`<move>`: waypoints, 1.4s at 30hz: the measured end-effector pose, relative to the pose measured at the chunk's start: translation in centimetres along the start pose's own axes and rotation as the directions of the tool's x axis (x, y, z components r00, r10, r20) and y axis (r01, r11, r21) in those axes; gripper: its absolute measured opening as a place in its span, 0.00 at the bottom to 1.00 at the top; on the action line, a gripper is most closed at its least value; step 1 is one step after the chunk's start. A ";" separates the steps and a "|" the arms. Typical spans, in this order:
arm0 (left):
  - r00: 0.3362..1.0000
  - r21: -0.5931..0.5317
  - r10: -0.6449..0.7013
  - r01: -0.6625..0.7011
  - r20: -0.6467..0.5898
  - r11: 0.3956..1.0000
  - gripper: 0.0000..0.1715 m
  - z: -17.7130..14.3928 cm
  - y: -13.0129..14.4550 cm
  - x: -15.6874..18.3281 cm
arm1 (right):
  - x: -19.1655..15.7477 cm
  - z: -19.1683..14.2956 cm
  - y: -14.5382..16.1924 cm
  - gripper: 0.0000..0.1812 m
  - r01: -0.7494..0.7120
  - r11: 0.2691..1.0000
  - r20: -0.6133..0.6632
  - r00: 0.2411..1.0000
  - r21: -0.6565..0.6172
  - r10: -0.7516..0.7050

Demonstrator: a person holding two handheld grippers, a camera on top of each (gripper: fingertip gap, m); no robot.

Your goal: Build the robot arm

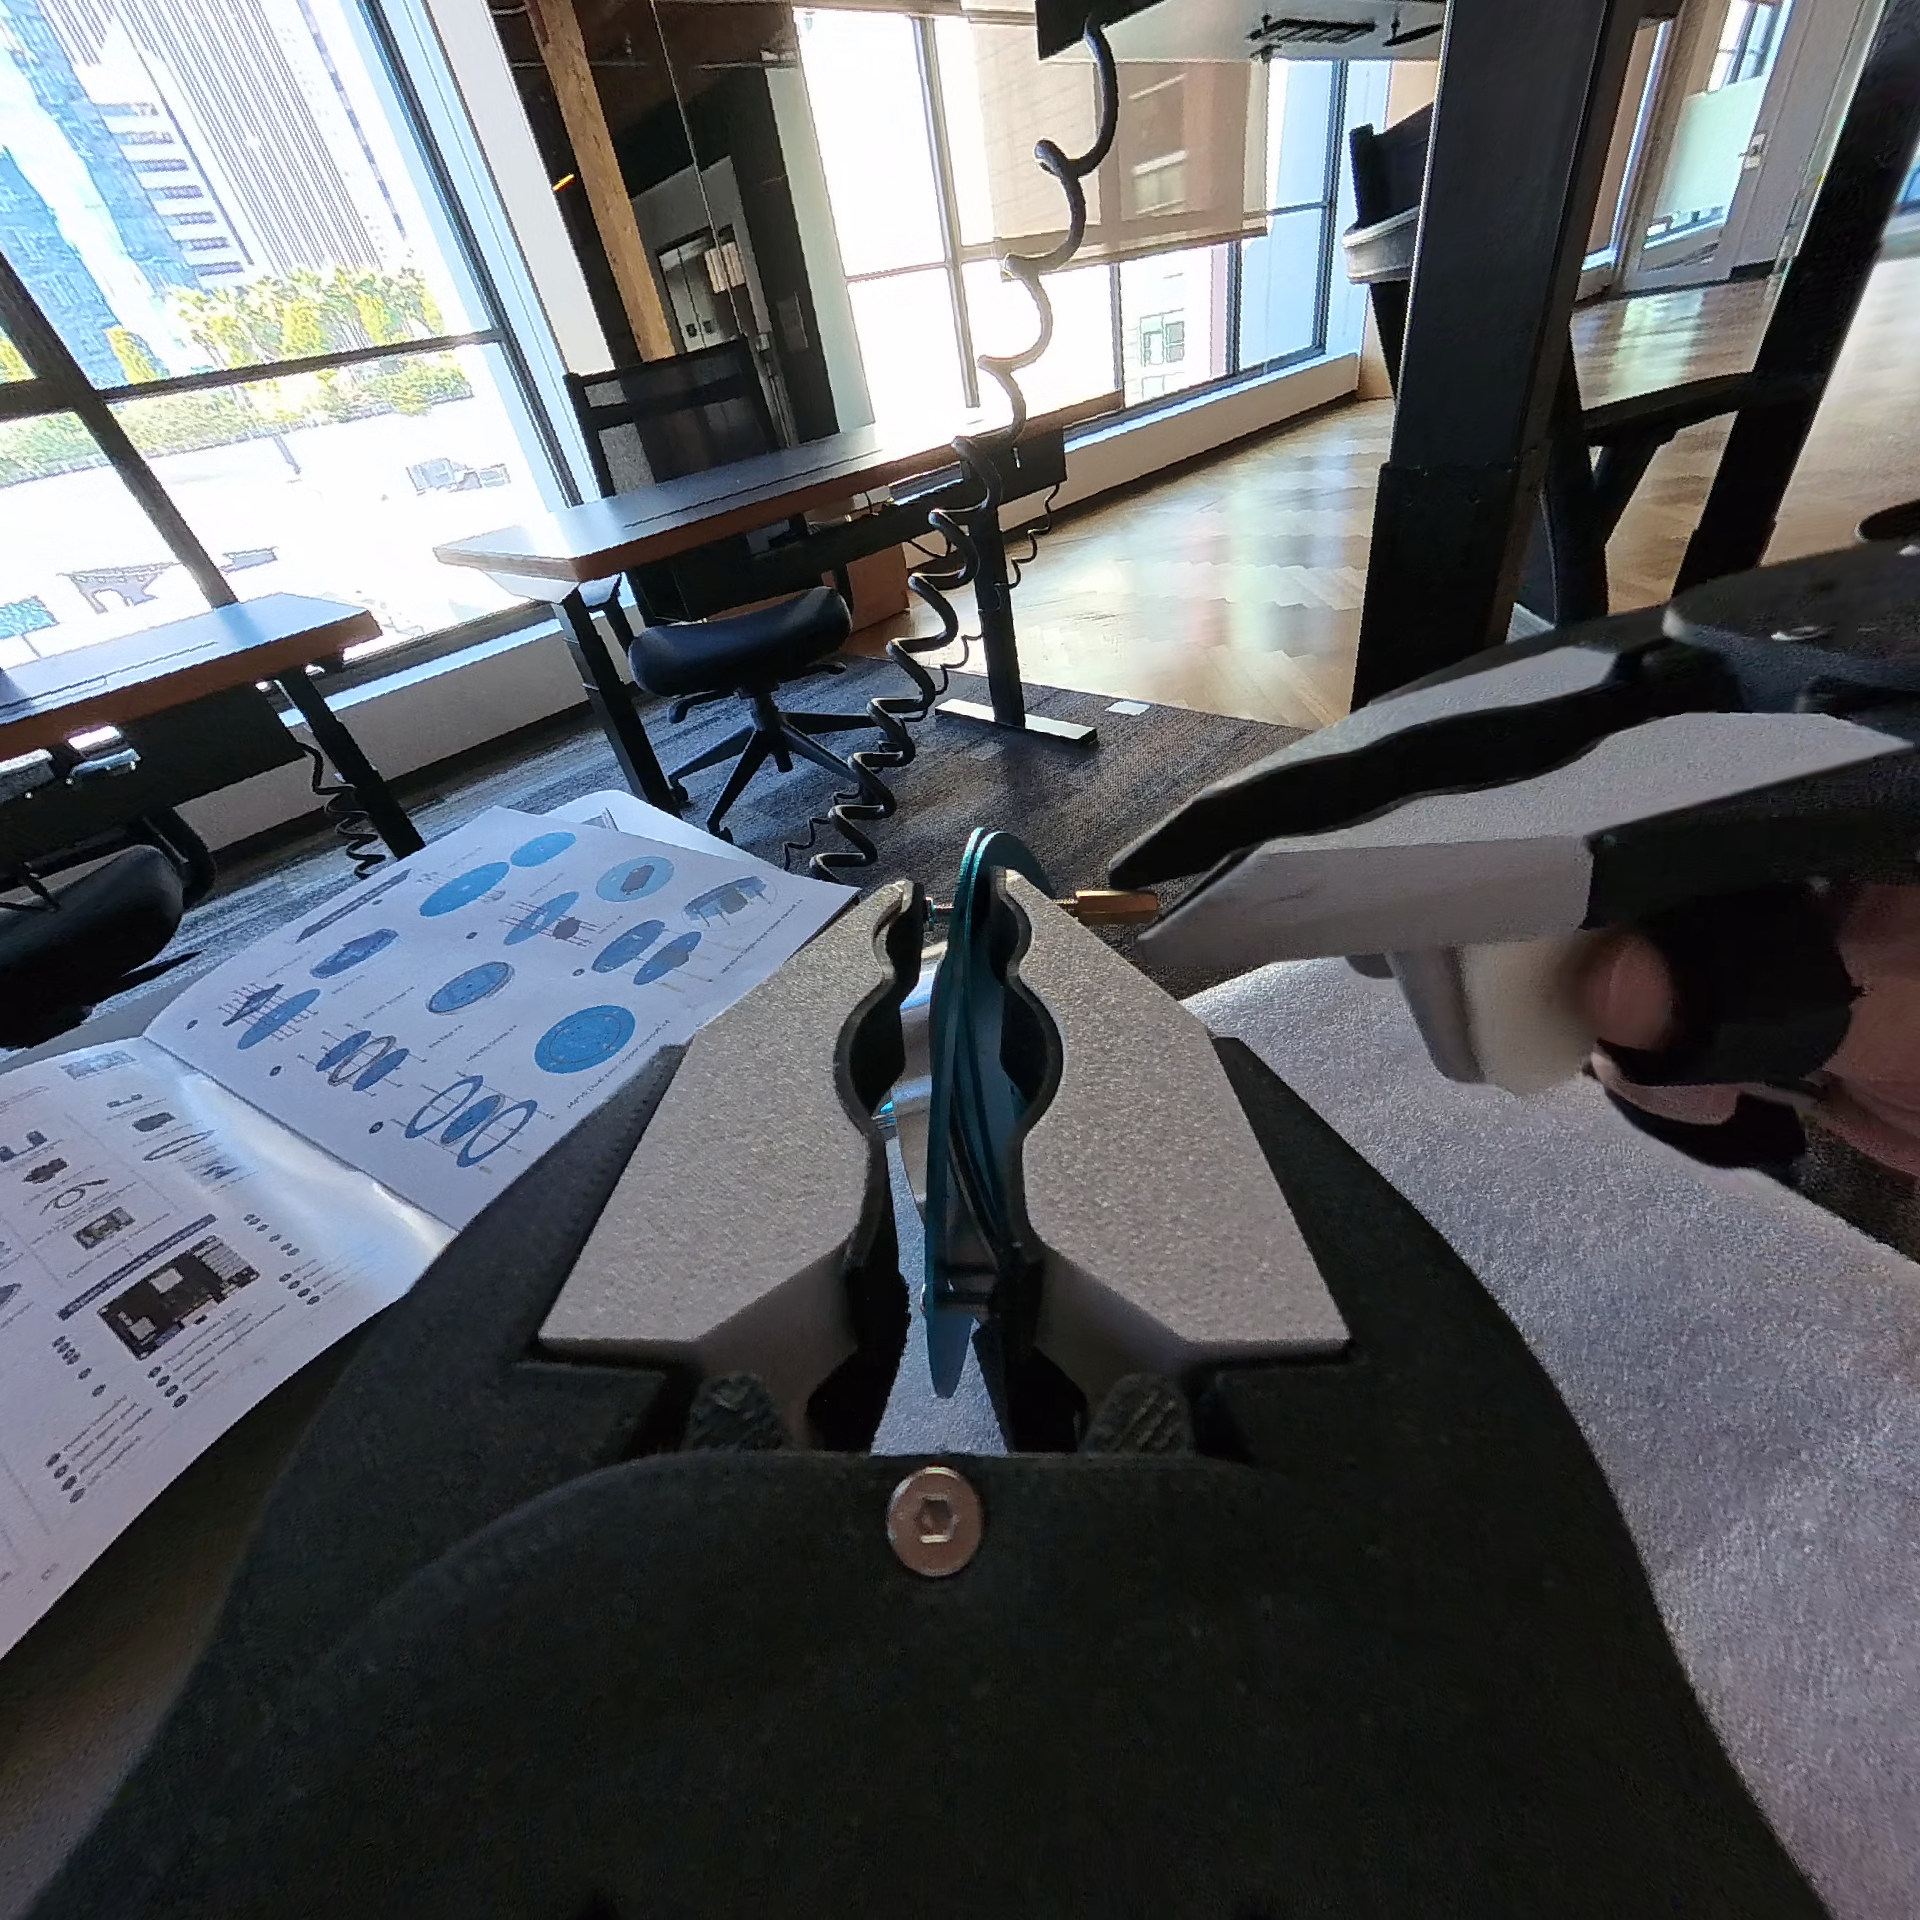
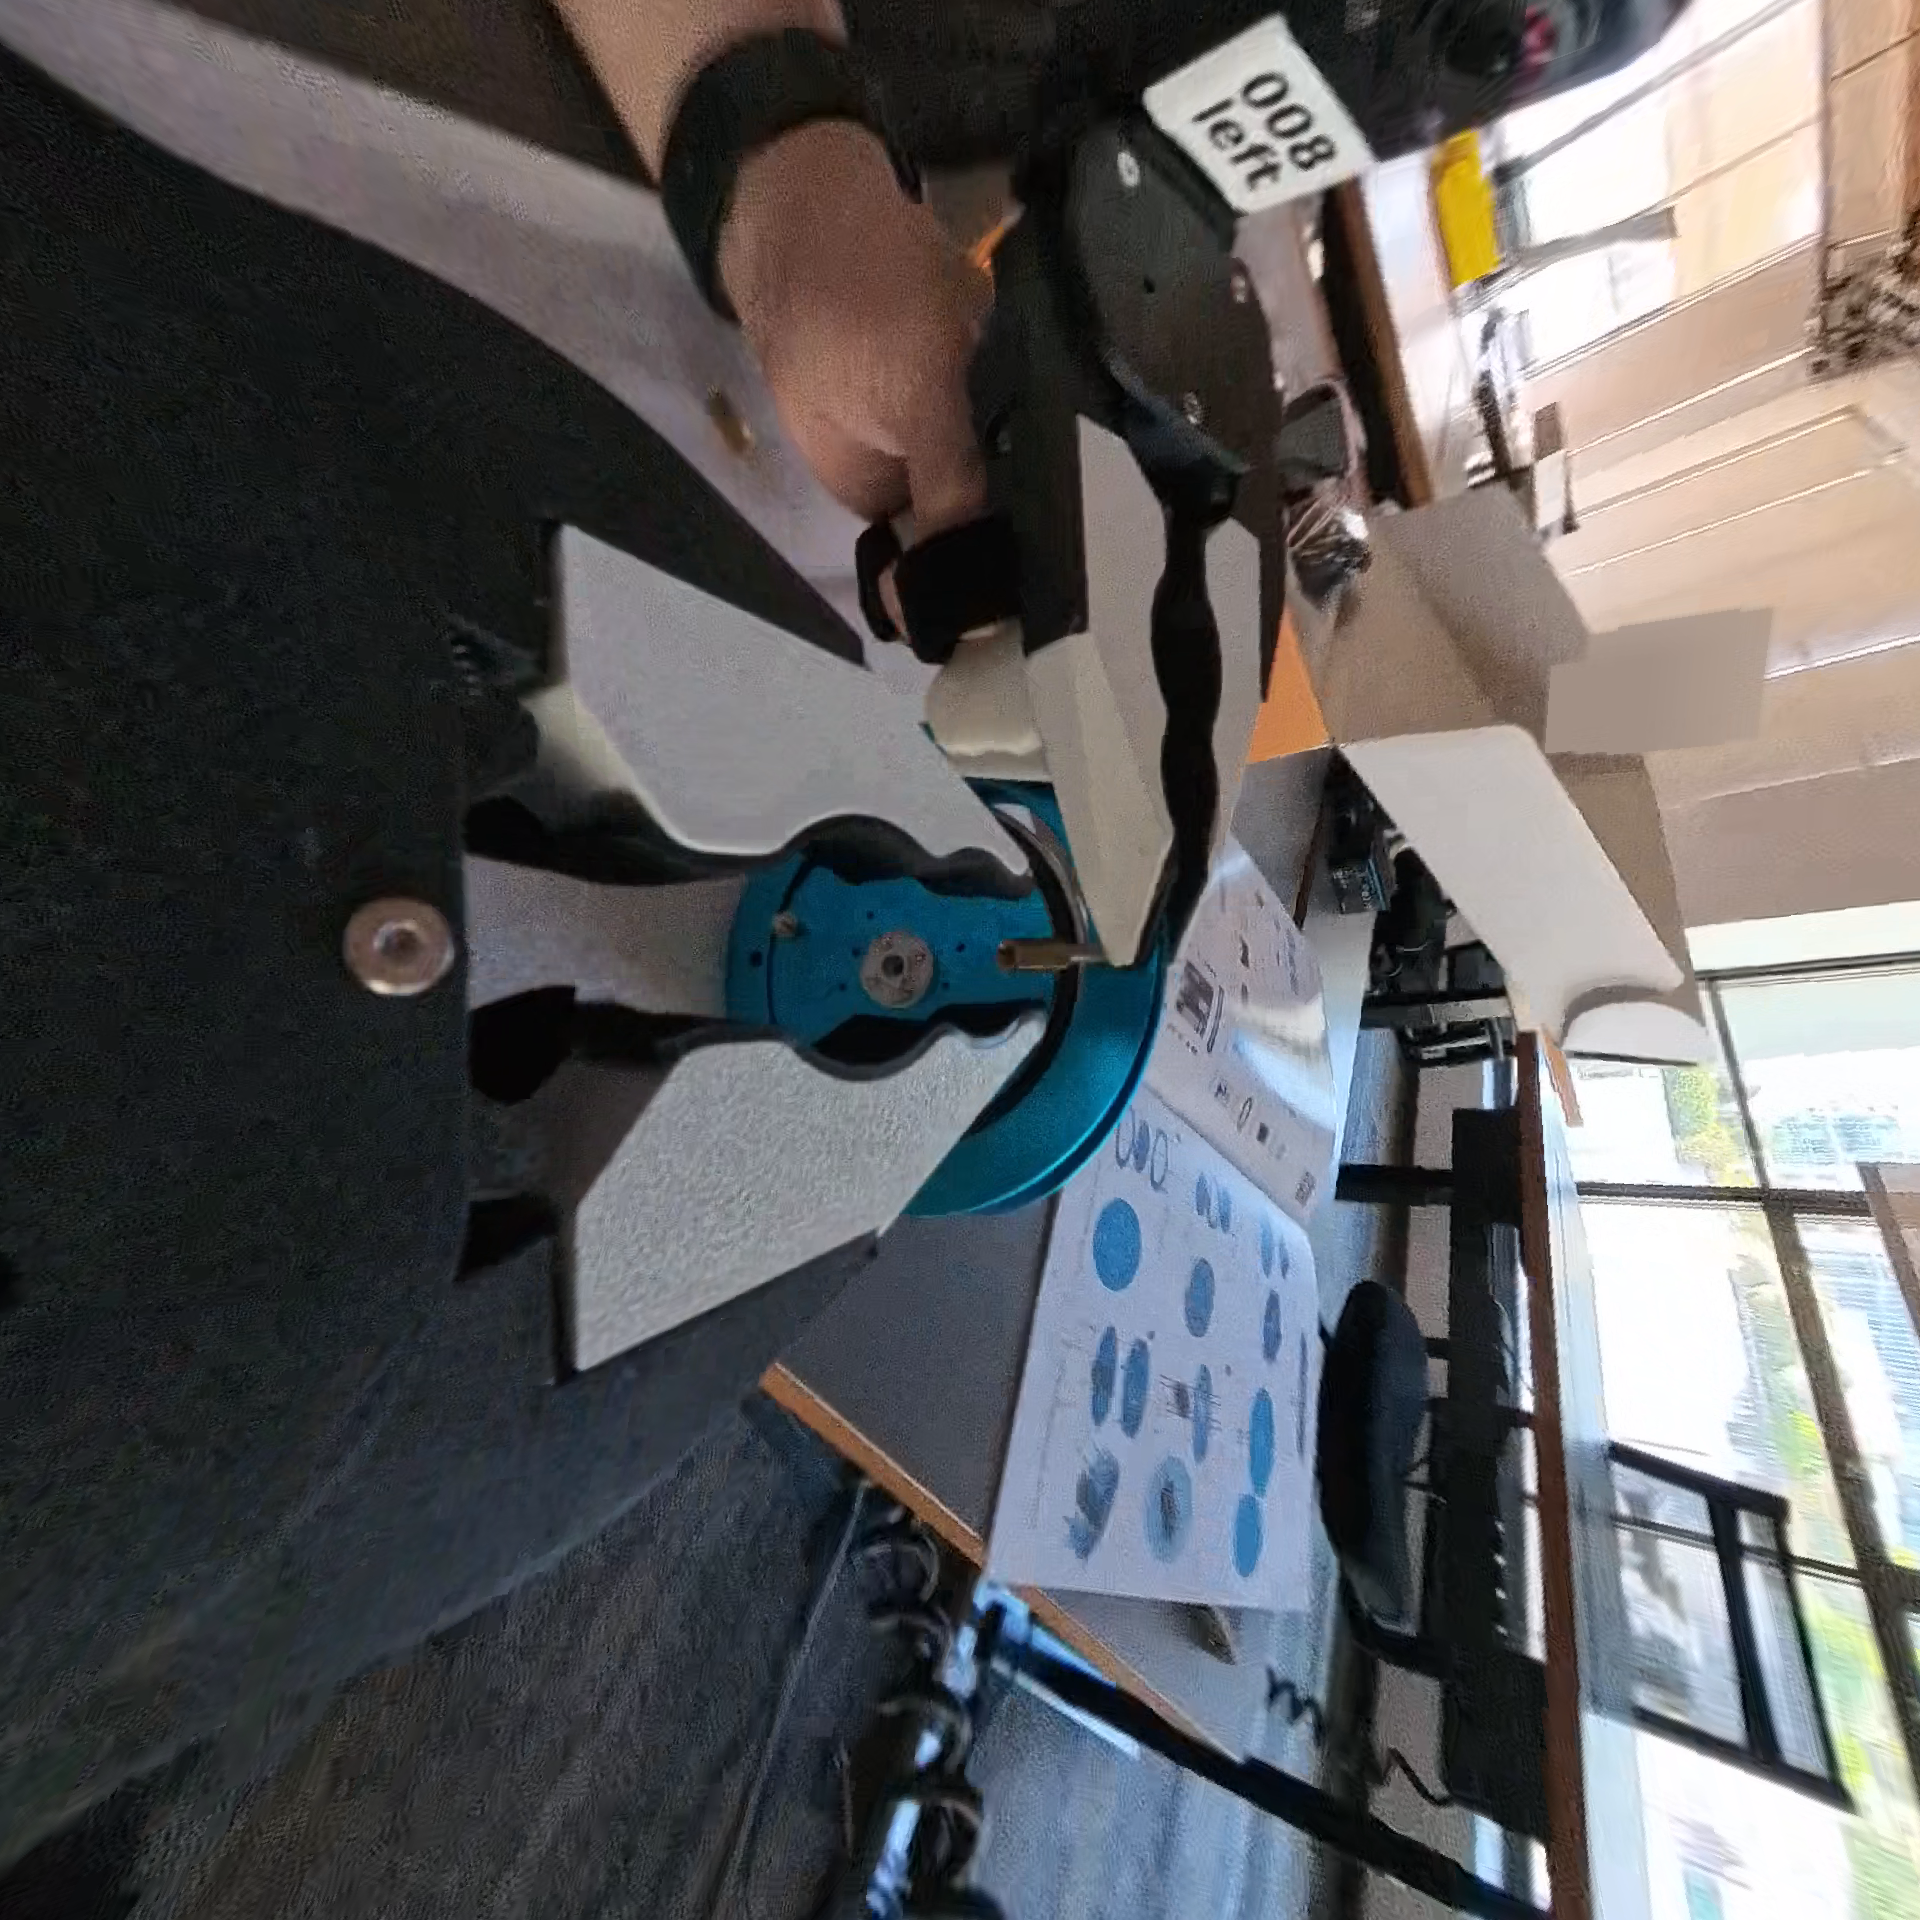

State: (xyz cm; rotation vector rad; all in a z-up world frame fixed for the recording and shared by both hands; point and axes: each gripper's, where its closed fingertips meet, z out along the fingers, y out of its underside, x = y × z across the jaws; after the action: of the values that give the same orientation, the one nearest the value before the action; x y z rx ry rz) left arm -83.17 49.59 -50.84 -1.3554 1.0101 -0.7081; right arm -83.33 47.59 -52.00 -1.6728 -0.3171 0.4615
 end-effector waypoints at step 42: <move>0.999 -0.002 0.025 -0.025 0.023 1.000 0.06 -0.1 0.0 -0.1 | -0.1 0.2 0.0 0.02 -0.225 0.974 0.089 0.970 -0.003 0.225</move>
State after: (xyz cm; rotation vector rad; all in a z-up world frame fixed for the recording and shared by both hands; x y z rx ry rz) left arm -83.28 49.68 -50.82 -1.3472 1.0079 -0.6715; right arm -83.46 47.70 -51.96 -1.6918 -0.1903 0.7071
